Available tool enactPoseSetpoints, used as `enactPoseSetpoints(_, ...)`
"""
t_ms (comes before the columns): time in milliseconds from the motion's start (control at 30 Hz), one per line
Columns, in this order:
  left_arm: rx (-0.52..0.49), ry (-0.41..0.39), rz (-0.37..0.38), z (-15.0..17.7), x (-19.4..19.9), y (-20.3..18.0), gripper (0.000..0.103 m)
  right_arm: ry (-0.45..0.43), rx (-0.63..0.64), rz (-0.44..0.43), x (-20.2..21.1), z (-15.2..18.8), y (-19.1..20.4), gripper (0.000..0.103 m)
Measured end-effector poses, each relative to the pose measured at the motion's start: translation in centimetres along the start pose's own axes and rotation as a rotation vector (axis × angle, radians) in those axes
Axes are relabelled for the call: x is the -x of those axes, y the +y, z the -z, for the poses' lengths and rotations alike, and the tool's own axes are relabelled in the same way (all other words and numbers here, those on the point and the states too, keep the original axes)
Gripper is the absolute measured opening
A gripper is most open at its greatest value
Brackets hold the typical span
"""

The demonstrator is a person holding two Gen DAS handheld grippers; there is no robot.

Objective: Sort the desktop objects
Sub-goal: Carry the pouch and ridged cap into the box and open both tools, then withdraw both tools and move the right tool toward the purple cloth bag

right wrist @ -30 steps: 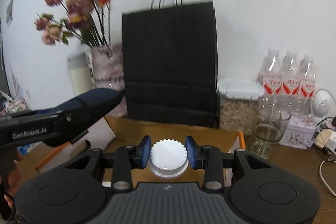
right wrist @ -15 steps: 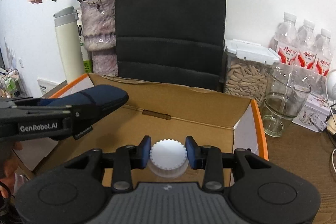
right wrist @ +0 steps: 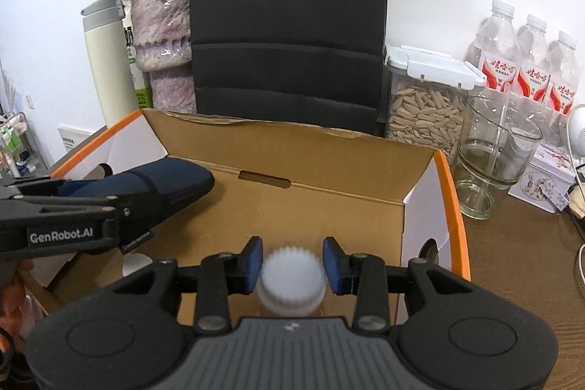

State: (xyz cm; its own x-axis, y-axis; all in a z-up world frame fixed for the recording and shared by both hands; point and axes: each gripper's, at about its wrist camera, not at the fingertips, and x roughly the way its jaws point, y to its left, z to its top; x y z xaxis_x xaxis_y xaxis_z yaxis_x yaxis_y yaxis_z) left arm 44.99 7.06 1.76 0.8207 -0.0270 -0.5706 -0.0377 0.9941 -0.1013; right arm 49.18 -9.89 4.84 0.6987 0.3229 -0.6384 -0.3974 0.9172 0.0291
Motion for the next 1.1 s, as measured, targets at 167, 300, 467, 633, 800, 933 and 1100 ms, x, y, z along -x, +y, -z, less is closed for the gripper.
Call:
enactPoseSetpoints(167, -0.014, -0.003, -0.015, 0.1, 0.2, -0.2, 0.064, 0.006, 0.006, 0.019, 0.1, -0.1, 0.0, 0.063)
enactPoseSetpoints(300, -0.028, -0.008, -0.036, 0.2, 0.4, -0.4, 0.07, 0.005, 0.025, 0.028, 0.3, -0.1, 0.3, 0.084)
enactPoseSetpoints(467, -0.023, -0.032, -0.053, 0.0, 1.3, -0.7, 0.1, 0.013, 0.044, 0.036, 0.4, -0.1, 0.7, 0.087)
enactPoseSetpoints(633, -0.023, -0.095, -0.071, -0.6, 2.7, -1.1, 0.103, 0.0, 0.049, 0.031, 1.0, -0.2, 0.9, 0.091)
enactPoseSetpoints(800, -0.031, -0.127, -0.107, -0.7, 3.7, -1.6, 0.103, -0.008, 0.056, 0.031, 1.6, -0.3, 1.3, 0.103)
enactPoseSetpoints(933, -0.037, -0.14, -0.107, -0.5, 4.5, -1.7, 0.103, -0.026, 0.062, 0.042, 2.4, -0.3, 1.5, 0.103)
enactPoseSetpoints(1100, -0.027, -0.171, -0.102, -0.3, 6.0, -1.5, 0.103, -0.069, 0.077, 0.044, 4.1, -0.4, 2.0, 0.103)
